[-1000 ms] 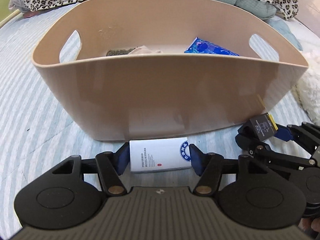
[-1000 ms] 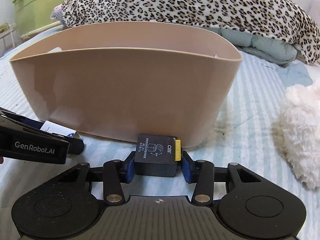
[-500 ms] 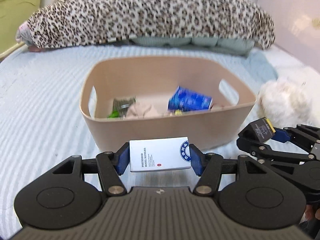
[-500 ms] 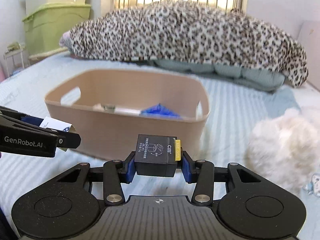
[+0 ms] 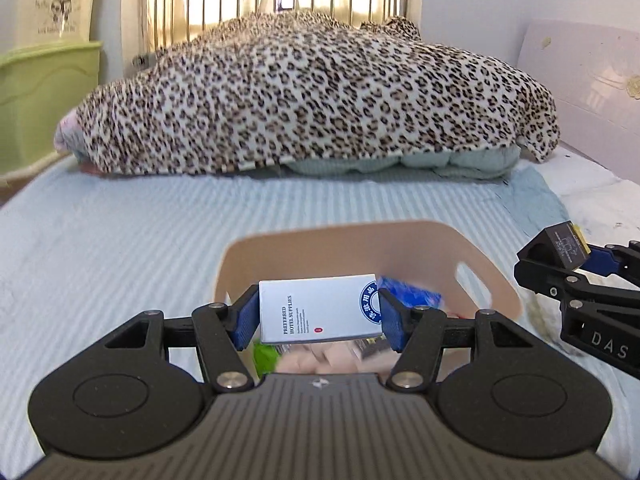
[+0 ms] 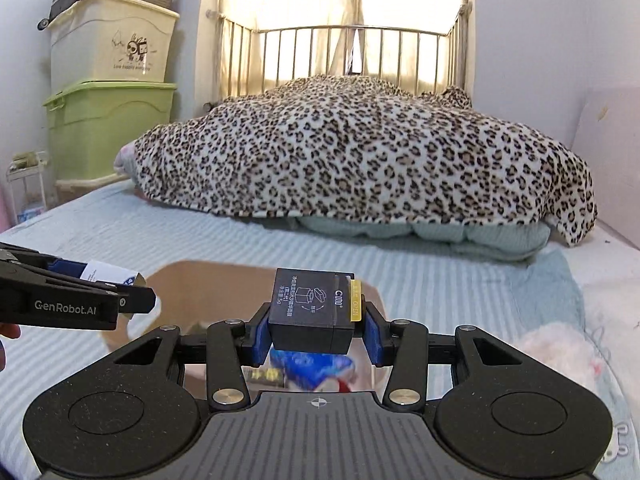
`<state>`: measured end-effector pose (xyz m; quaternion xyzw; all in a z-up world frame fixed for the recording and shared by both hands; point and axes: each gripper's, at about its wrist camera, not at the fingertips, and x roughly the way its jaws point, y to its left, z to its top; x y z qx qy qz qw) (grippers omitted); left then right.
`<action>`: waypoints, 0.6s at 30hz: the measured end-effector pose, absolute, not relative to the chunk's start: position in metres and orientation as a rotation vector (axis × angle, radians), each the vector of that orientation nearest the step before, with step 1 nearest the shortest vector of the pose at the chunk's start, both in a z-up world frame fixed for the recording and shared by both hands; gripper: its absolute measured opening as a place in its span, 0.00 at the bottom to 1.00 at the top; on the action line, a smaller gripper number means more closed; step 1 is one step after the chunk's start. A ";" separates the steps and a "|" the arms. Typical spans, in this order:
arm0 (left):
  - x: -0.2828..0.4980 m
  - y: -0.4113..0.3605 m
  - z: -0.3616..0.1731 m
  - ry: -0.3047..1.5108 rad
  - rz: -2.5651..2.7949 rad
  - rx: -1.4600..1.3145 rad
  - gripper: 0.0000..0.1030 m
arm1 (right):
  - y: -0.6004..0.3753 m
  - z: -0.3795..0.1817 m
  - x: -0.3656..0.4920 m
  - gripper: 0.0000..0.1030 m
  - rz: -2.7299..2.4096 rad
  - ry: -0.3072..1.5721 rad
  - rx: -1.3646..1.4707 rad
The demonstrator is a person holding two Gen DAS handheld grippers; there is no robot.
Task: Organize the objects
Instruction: 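Lift both boxes over the basket and release them inside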
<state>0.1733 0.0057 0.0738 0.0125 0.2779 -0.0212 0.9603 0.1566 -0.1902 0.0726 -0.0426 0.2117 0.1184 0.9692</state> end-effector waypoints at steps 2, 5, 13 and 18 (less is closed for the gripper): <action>0.189 0.007 0.075 0.581 -0.028 0.019 0.61 | -0.185 0.074 0.169 0.41 0.237 0.428 -0.089; 0.214 0.012 0.070 0.618 0.004 -0.014 0.60 | -0.180 0.074 0.184 0.41 0.231 0.431 -0.080; 0.262 0.011 0.035 0.728 0.097 0.014 0.61 | -0.166 0.042 0.227 0.41 0.181 0.508 -0.099; 0.277 0.010 0.011 0.813 0.091 0.027 0.61 | -0.151 0.008 0.248 0.41 0.166 0.626 -0.183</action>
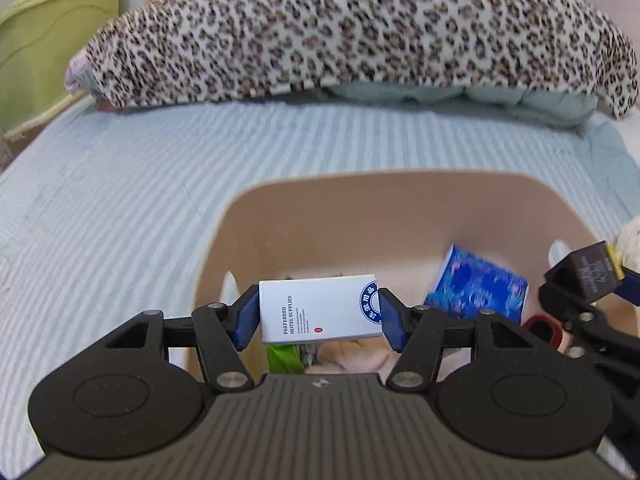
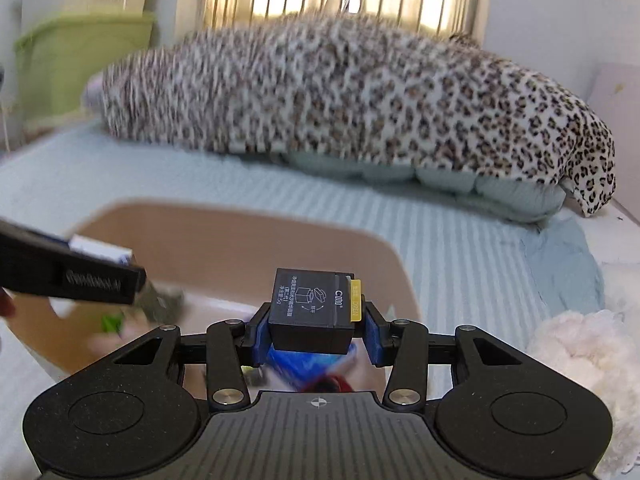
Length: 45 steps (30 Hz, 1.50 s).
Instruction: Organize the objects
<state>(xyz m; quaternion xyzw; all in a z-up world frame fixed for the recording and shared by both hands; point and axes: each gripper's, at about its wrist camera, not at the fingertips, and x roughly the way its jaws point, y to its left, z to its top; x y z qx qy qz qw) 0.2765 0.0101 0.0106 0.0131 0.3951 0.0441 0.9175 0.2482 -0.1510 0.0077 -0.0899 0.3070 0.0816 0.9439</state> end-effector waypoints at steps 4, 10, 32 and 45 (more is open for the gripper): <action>0.275 0.009 -0.002 0.848 0.070 0.033 0.62 | -0.144 -0.009 0.253 0.42 0.183 0.684 -0.196; 0.262 0.009 0.006 0.836 0.049 0.037 0.82 | -0.147 -0.006 0.243 0.71 0.196 0.694 -0.155; 0.149 0.016 0.060 0.745 0.048 0.023 0.86 | -0.172 0.056 0.121 1.00 0.174 0.655 -0.031; 0.074 0.013 0.067 0.722 0.038 0.015 0.86 | -0.180 0.064 0.052 1.00 0.159 0.690 -0.012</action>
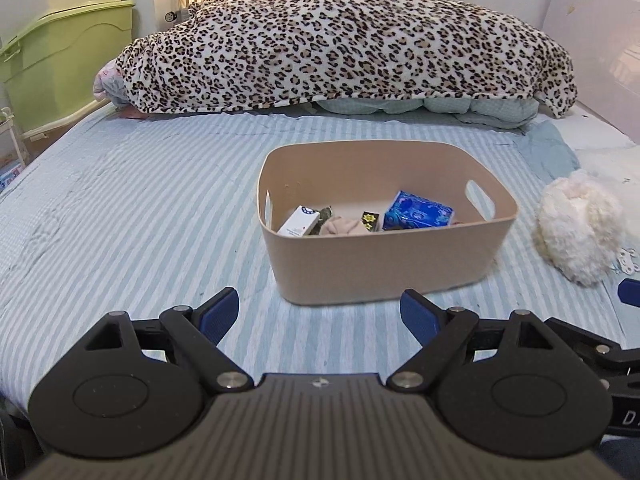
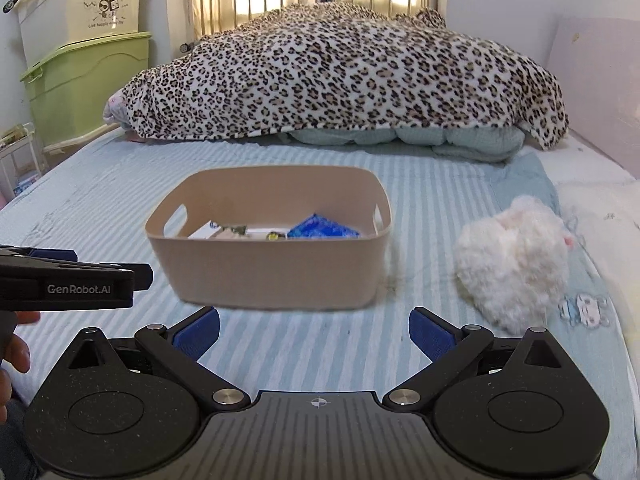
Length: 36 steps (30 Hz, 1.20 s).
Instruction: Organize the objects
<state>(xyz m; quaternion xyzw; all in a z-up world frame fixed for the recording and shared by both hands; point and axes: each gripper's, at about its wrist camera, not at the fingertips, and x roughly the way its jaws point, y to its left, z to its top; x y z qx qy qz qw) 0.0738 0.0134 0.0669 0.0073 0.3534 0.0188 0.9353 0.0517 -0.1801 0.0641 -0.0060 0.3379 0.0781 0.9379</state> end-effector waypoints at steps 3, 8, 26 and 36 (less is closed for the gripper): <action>0.058 0.015 0.070 0.722 0.029 0.010 0.86 | -0.184 0.066 0.036 1.00 0.157 0.695 0.000; 0.034 0.018 0.074 0.724 0.004 0.000 0.86 | -0.188 0.069 0.015 1.00 0.152 0.701 0.011; -0.028 0.024 0.066 0.747 -0.026 0.016 0.86 | -0.189 0.074 -0.038 1.00 0.146 0.691 -0.026; -0.048 0.021 0.064 0.737 -0.042 0.022 0.86 | -0.191 0.073 -0.052 1.00 0.148 0.702 -0.005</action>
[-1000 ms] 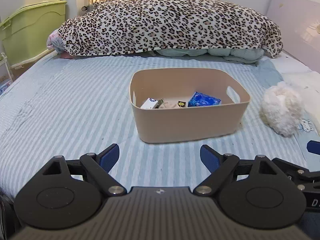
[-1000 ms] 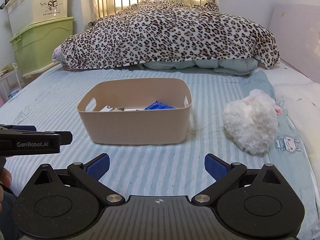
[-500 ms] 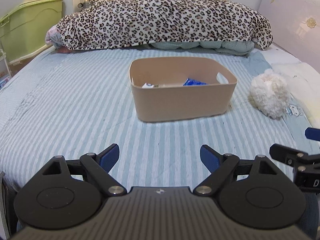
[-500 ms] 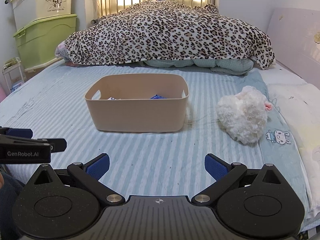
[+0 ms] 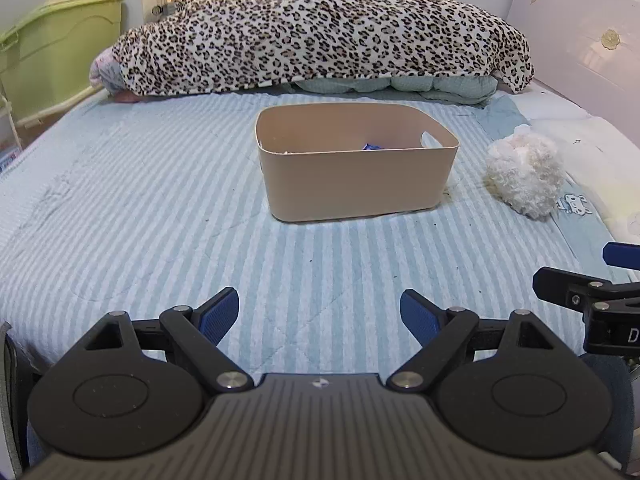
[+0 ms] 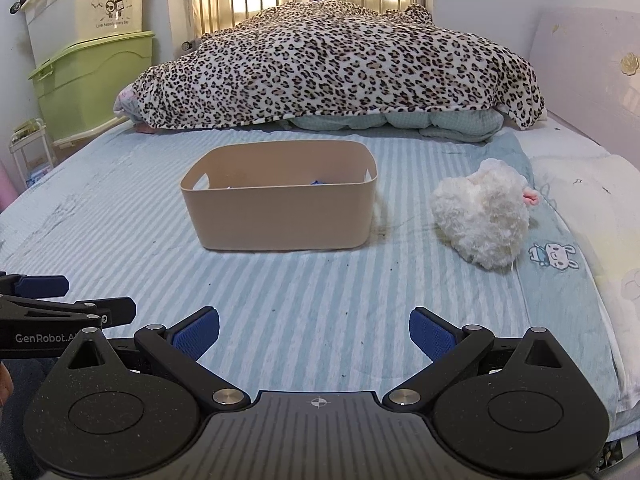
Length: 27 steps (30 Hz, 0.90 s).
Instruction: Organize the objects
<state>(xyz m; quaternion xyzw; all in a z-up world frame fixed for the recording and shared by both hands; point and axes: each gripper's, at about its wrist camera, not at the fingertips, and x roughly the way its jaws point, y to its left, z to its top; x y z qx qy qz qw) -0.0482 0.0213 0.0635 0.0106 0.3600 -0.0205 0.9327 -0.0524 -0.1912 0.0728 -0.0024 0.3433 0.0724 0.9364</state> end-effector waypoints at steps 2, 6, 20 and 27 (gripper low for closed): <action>-0.050 0.022 0.063 0.734 -0.042 0.023 0.86 | -0.190 0.072 -0.054 1.00 0.150 0.704 -0.012; -0.051 0.023 0.063 0.737 -0.055 0.008 0.86 | -0.189 0.070 -0.055 1.00 0.145 0.706 -0.026; -0.052 0.023 0.067 0.731 -0.067 0.022 0.86 | -0.192 0.070 -0.059 1.00 0.123 0.696 -0.038; -0.054 0.021 0.069 0.724 -0.077 0.031 0.86 | -0.192 0.068 -0.058 1.00 0.122 0.704 -0.042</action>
